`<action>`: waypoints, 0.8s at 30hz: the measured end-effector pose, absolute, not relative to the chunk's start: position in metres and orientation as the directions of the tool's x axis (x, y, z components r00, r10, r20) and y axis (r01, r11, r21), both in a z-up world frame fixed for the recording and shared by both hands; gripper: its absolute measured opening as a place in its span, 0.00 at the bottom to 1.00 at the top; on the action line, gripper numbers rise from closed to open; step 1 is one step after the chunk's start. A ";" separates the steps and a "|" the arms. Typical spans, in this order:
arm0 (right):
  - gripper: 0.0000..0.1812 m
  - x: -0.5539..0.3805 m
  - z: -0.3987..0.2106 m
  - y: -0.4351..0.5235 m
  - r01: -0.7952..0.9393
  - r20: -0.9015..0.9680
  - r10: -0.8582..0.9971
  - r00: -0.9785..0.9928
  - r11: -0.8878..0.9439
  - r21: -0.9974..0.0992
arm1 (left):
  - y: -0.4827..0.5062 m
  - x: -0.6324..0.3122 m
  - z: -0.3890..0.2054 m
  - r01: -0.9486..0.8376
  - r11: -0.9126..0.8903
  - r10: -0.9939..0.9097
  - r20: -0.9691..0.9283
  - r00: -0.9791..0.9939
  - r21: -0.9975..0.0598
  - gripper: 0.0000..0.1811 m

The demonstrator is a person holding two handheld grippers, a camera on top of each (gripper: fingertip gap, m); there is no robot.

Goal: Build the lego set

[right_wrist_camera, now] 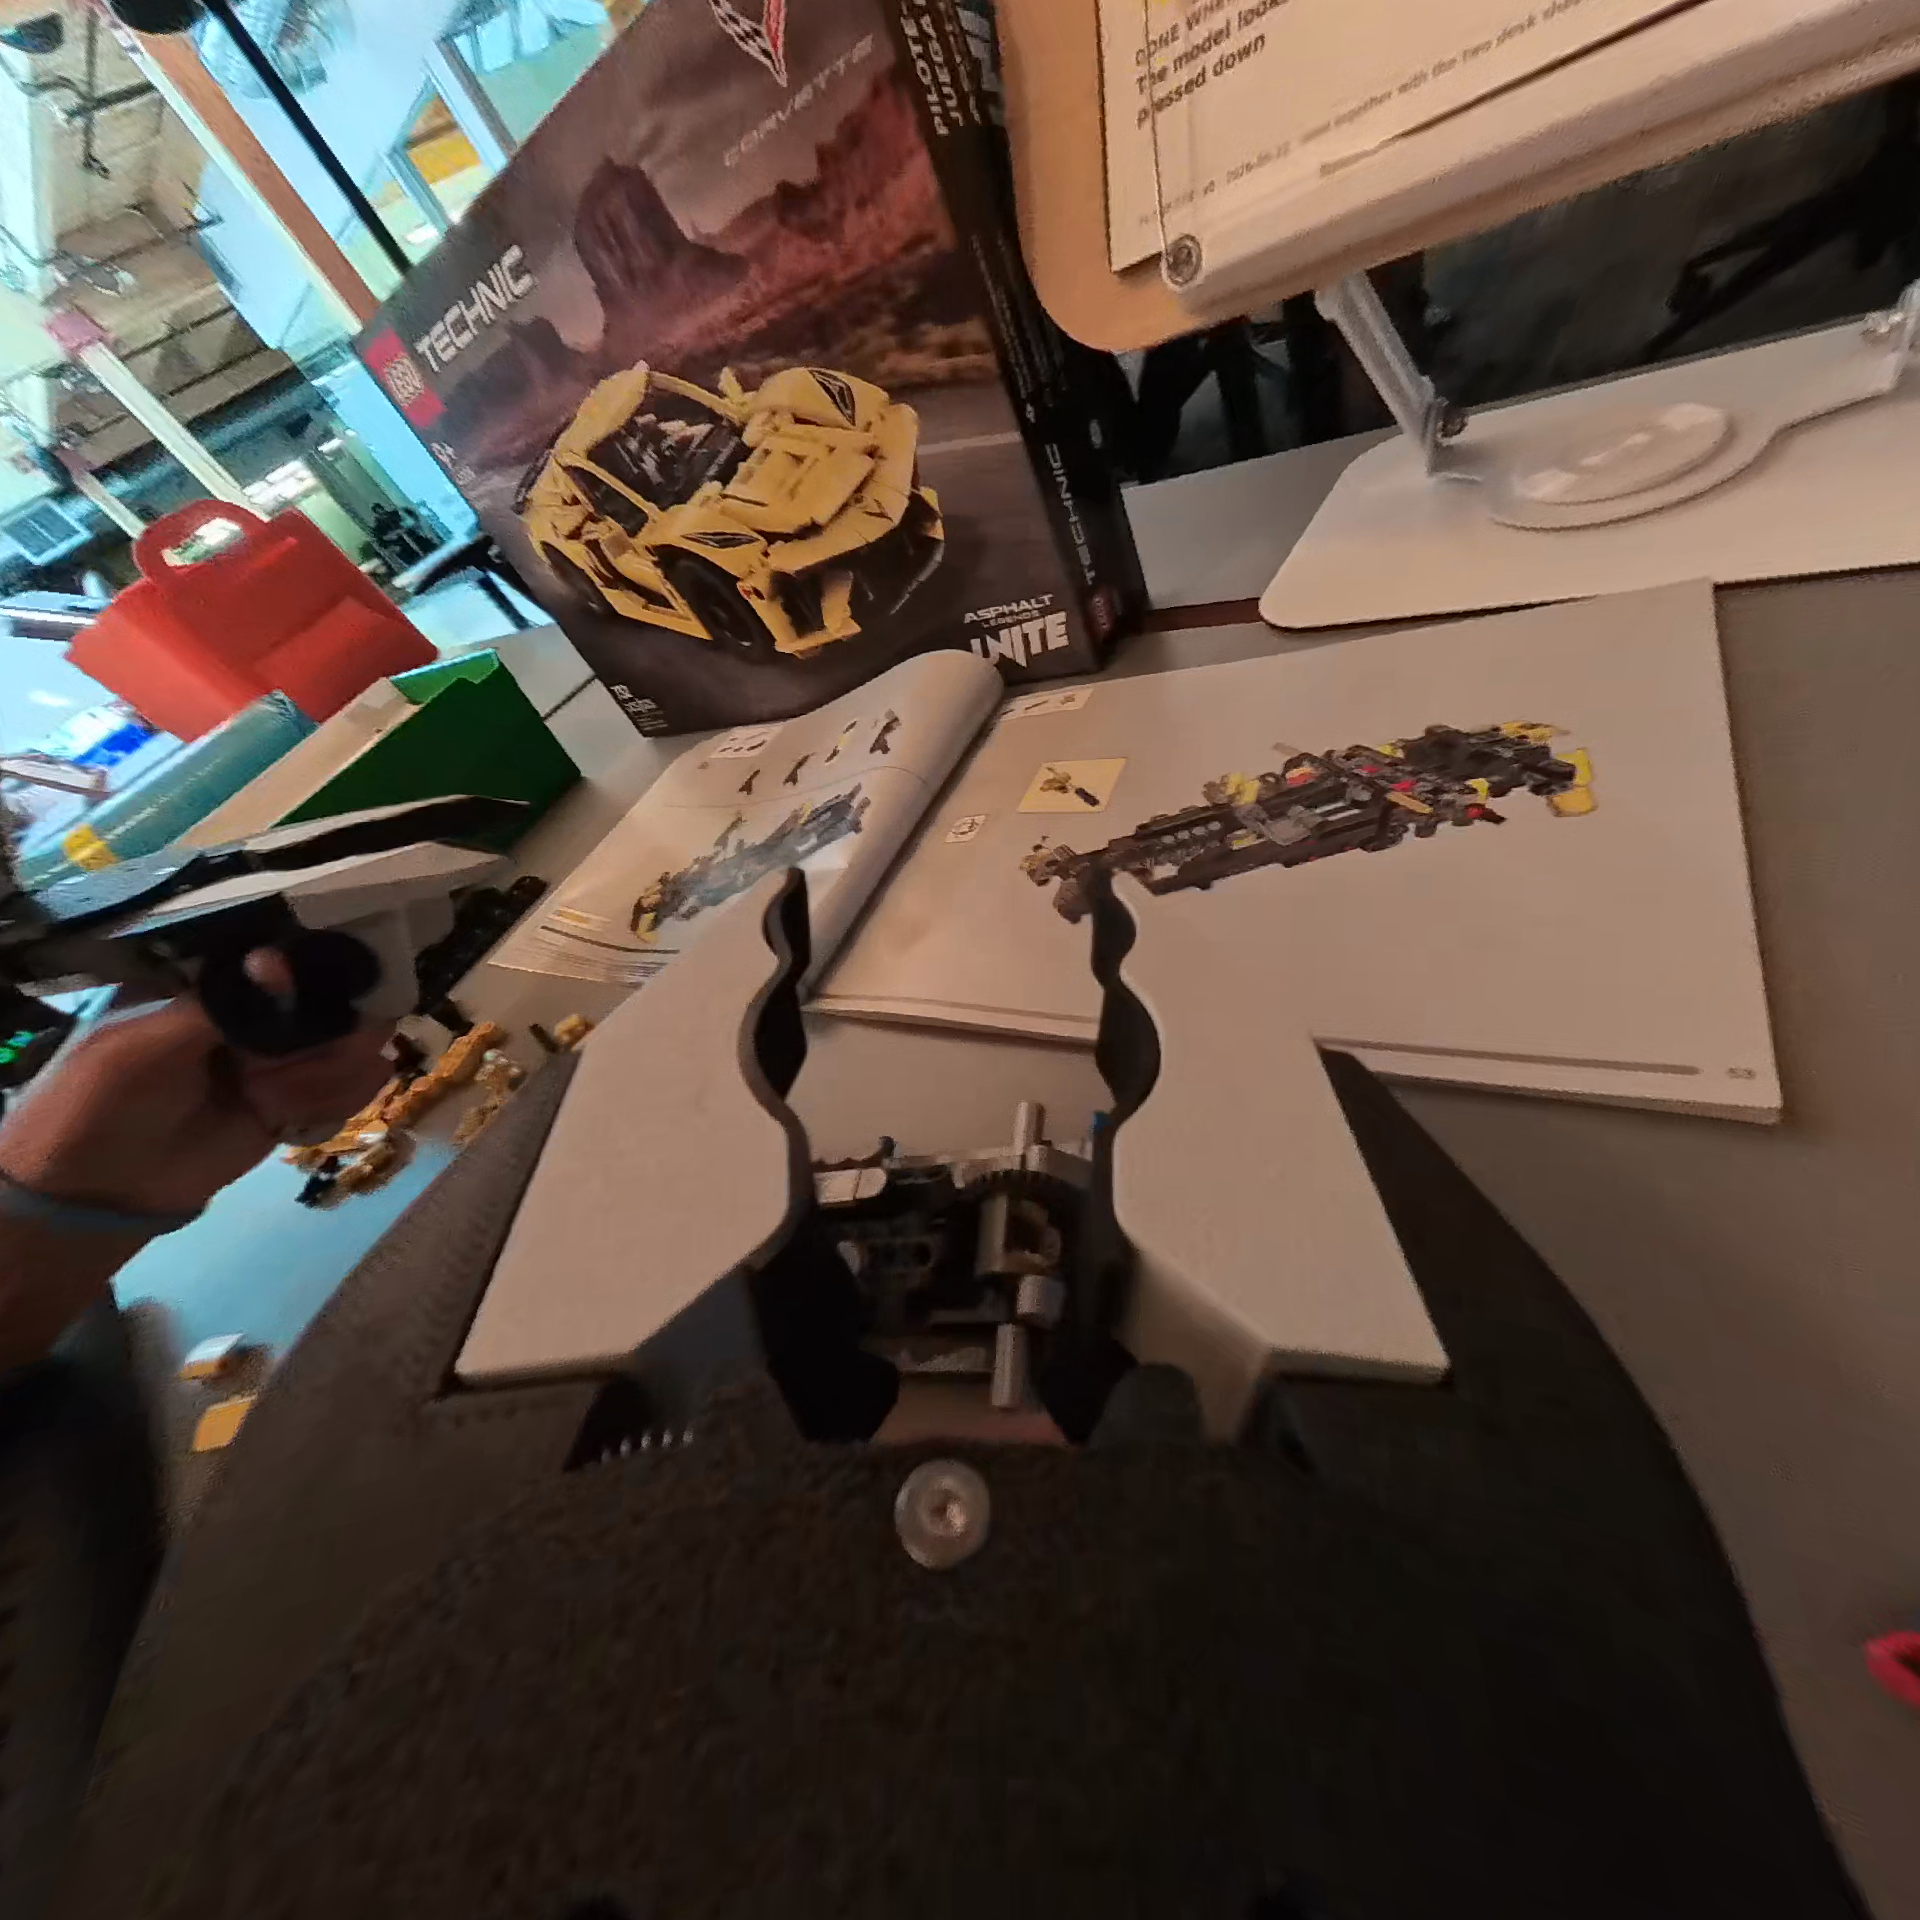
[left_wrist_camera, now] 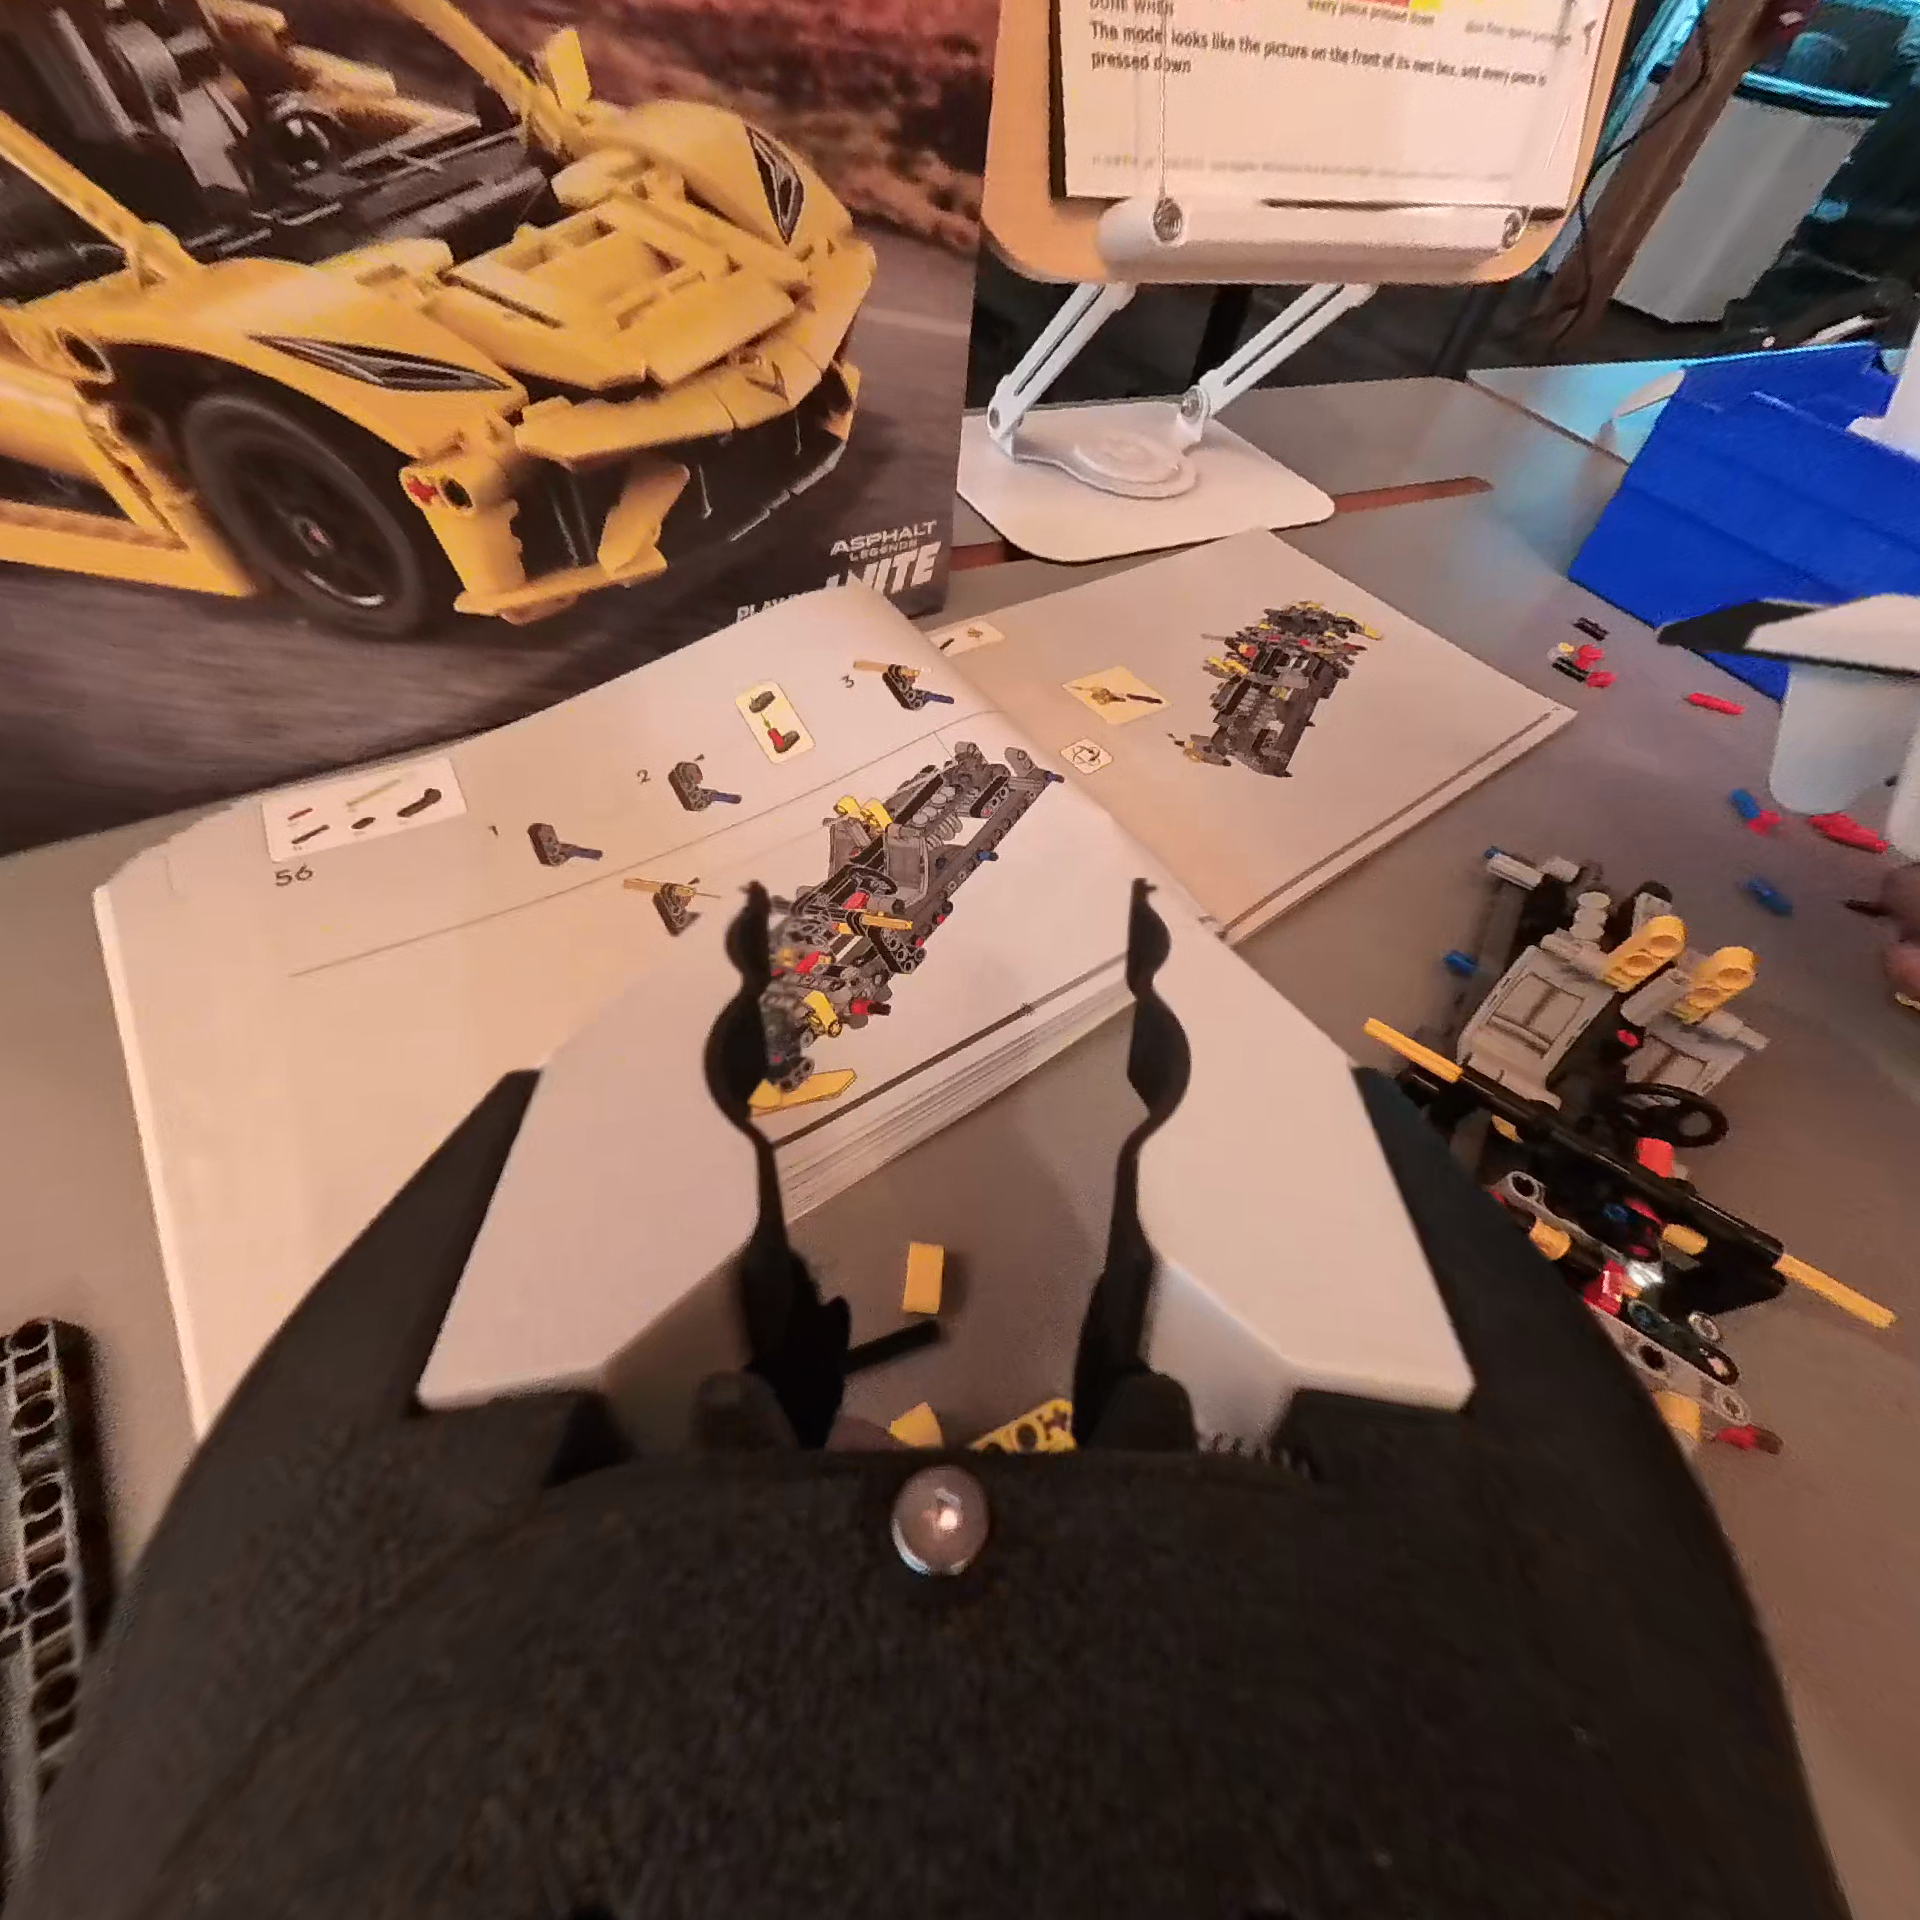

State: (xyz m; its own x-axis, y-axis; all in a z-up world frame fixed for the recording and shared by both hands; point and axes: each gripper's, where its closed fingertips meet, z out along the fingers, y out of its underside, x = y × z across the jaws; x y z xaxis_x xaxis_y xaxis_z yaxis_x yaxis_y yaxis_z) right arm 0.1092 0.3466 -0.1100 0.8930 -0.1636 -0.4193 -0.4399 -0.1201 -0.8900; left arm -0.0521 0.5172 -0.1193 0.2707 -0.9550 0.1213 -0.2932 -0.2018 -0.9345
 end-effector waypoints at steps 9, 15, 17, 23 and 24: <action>0.29 0.114 -0.103 0.343 -0.330 -0.301 -0.208 0.931 -0.122 -0.936 | 0.525 -0.055 -0.114 -0.262 -0.150 -0.952 0.068 0.297 -0.953 0.39; 0.29 0.119 -0.106 0.342 -0.188 -0.134 -0.275 0.952 -0.179 -0.966 | 0.532 -0.058 -0.116 -0.279 -0.096 -0.943 -0.003 0.334 -0.956 0.39; 0.29 0.125 -0.112 0.341 -0.121 -0.045 -0.312 0.949 -0.228 -0.966 | 0.533 -0.058 -0.121 -0.289 -0.115 -0.940 0.010 0.342 -0.950 0.39; 0.30 0.129 -0.128 0.339 -0.113 0.001 -0.346 0.938 -0.309 -0.944 | 0.526 -0.056 -0.128 -0.321 -0.127 -0.949 0.021 0.314 -0.938 0.39; 0.30 0.129 -0.131 0.339 -0.118 -0.002 -0.344 0.939 -0.317 -0.941 | 0.523 -0.055 -0.129 -0.329 -0.125 -0.953 0.021 0.302 -0.936 0.39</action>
